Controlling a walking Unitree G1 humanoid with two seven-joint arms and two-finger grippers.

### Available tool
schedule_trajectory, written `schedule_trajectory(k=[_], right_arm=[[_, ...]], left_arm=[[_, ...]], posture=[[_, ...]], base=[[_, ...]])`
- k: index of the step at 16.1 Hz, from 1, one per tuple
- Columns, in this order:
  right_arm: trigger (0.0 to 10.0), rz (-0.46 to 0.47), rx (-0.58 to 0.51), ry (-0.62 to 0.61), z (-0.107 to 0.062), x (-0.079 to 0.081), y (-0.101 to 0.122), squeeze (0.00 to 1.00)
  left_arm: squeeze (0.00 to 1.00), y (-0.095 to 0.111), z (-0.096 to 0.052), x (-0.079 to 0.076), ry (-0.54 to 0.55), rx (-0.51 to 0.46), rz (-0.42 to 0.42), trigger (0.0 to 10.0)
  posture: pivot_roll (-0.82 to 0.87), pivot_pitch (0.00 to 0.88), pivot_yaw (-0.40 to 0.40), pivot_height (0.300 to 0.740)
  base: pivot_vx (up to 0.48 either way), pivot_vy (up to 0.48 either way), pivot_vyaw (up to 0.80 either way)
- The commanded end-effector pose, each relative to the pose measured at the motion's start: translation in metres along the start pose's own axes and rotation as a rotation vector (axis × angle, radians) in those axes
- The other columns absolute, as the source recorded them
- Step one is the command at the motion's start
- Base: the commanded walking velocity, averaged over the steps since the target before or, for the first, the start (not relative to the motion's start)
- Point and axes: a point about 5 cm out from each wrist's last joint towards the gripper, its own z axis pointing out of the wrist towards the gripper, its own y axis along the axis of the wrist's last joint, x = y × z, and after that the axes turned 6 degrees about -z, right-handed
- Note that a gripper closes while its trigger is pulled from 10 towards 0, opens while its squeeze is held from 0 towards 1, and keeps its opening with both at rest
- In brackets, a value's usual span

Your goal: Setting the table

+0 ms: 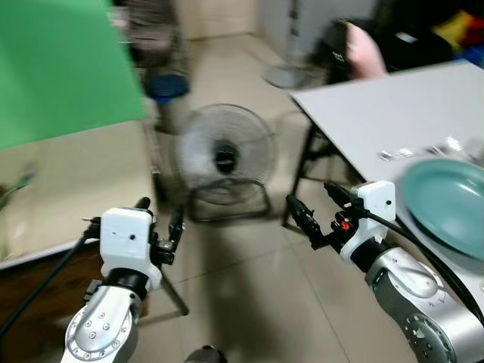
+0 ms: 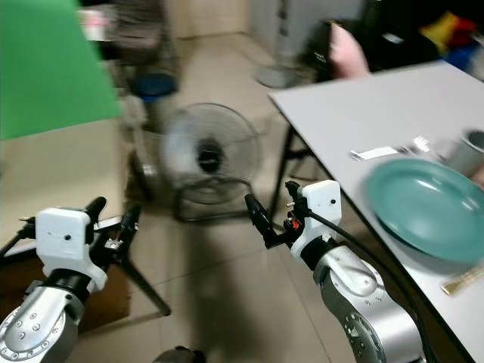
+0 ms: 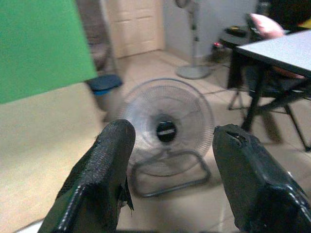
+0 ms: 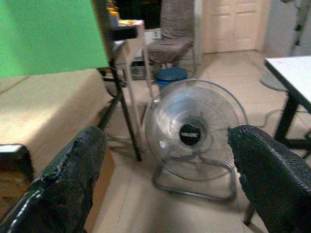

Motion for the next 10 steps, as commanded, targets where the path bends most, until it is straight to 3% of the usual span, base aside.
schedule_trajectory(k=[1, 2, 5, 6, 7, 10], right_arm=[[10.0, -0.012, 0.009, -0.011, -0.0014, -0.0032, -0.0001, 1.0], [10.0, -0.011, 0.009, -0.013, -0.0013, -0.0033, -0.0003, 1.0], [10.0, 0.019, 0.014, -0.043, -0.0013, -0.0045, -0.0021, 1.0], [10.0, 0.024, 0.016, -0.041, -0.0013, -0.004, -0.0023, 0.1], [10.0, 0.029, 0.02, -0.032, -0.0009, -0.0026, -0.0029, 0.0], [10.0, 0.042, 0.018, -0.032, 0.0002, -0.0013, -0.0029, 0.0]], left_arm=[[0.0, 0.001, -0.0014, -0.0023, -0.012, 0.001, -0.005, 10.0], [0.0, 0.0013, -0.0015, -0.0021, -0.011, 0.0, -0.005, 10.0], [0.0, 0.0038, -0.0008, 0.0002, -0.008, -0.005, 0.0, 10.0], [0.0, 0.0042, -0.0007, 0.0006, -0.009, -0.005, 0.002, 10.0], [0.0, 0.005, -0.0003, 0.0013, -0.011, -0.005, 0.01, 10.0], [0.0, 0.0062, 0.0, 0.0026, -0.01, -0.007, 0.019, 10.0]], posture=[[-0.06, 0.075, 0.051, 0.74], [-0.06, 0.075, 0.052, 0.74], [-0.05, 0.075, 0.052, 0.74], [-0.06, 0.073, 0.052, 0.74], [-0.05, 0.072, 0.053, 0.74], [-0.05, 0.068, 0.049, 0.74]], base=[[0.0, 0.0, 0.8], [0.0, 0.0, 0.66], [0.0, 0.185, 0.0], [0.0, 0.296, 0.0], [0.0, 0.307, 0.0], [0.0, 0.314, 0.0]])
